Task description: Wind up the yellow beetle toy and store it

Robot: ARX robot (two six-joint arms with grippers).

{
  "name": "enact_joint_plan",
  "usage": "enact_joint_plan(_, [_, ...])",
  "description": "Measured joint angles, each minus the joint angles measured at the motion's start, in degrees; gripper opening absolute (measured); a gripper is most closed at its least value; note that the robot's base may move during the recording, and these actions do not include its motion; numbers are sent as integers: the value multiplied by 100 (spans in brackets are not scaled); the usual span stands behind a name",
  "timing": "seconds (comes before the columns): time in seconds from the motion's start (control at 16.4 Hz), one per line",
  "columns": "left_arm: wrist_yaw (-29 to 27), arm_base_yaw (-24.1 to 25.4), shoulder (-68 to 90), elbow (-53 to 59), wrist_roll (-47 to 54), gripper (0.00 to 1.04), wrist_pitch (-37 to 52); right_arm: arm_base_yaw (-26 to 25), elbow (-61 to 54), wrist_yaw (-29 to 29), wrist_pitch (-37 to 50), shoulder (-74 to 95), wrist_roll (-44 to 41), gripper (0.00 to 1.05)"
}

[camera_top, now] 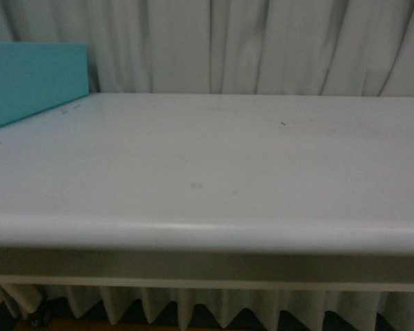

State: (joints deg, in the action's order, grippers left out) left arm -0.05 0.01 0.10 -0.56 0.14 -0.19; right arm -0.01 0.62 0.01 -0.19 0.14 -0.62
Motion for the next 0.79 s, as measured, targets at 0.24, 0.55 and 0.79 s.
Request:
enact_joint_plan(0.24, [-2,0,0,0,2,98,-4,0,0,-7,0,0,0,98])
enact_joint_plan(0.55, [9,0,0,0,2,98,-4,0,0,-4,2,0,2,98])
enact_joint_plan(0.79, [4,0,0,0,2,98,-15,0,0,0,-17,2,4,98])
